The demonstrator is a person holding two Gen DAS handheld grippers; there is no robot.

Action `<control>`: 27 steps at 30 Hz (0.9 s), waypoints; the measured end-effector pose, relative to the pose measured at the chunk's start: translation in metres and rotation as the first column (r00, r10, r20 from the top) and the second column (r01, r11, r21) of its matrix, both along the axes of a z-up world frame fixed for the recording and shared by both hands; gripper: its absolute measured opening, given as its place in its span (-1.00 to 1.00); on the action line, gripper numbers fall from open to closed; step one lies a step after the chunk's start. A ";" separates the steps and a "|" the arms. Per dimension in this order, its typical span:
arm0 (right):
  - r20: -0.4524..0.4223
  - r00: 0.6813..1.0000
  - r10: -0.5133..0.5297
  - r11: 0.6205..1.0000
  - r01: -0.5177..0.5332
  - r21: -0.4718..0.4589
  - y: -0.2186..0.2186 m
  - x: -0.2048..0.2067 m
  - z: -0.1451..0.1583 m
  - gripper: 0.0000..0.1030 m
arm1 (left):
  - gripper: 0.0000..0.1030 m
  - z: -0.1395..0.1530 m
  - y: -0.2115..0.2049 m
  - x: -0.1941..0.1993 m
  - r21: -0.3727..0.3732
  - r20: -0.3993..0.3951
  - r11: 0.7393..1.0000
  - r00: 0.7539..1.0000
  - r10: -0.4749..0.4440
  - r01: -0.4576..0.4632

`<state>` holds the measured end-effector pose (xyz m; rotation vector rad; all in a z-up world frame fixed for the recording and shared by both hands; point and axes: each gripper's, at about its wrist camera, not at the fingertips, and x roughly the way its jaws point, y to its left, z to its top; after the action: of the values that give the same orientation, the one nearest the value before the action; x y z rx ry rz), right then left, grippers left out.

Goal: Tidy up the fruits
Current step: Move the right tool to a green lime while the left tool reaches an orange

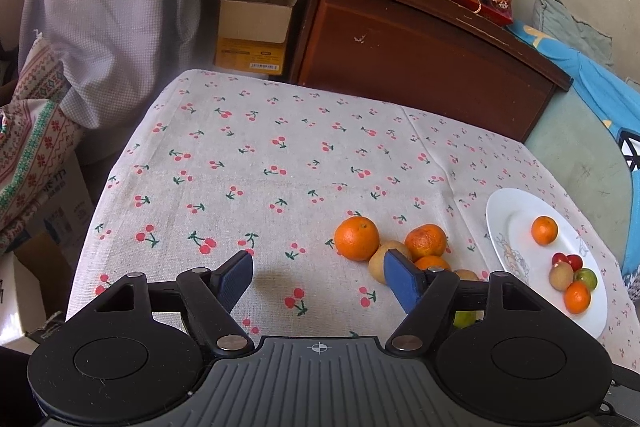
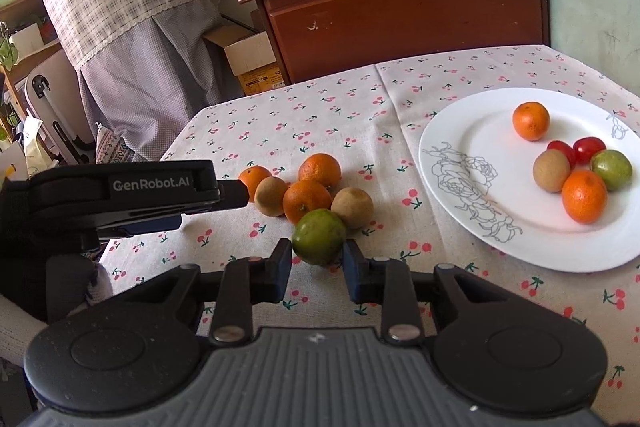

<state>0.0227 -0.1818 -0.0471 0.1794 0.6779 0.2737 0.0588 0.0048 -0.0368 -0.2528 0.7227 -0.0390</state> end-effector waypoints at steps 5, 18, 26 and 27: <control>-0.002 1.000 -0.024 1.000 0.024 0.002 -0.004 0.000 0.001 -0.52 | 0.33 -0.004 -0.001 0.006 0.022 0.006 1.000 1.000 0.002 -0.002; -0.003 0.998 -0.055 0.998 0.055 0.016 -0.009 0.002 -0.001 -0.54 | 0.15 -0.008 -0.007 0.018 -0.026 0.053 0.999 0.998 -0.030 0.031; 0.004 0.998 -0.057 0.998 0.056 0.017 -0.007 0.003 -0.001 -0.49 | -0.13 -0.009 -0.010 0.020 -0.005 0.064 0.999 0.997 -0.050 0.050; 0.004 0.998 -0.058 0.998 0.058 0.017 -0.007 0.004 -0.001 -0.49 | -0.14 -0.009 -0.010 0.021 -0.010 0.064 0.999 0.997 -0.049 0.049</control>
<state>0.0267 -0.1888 -0.0482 0.2143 0.6646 0.2244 0.0793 -0.0048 -0.0462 -0.2436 0.6655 -0.0975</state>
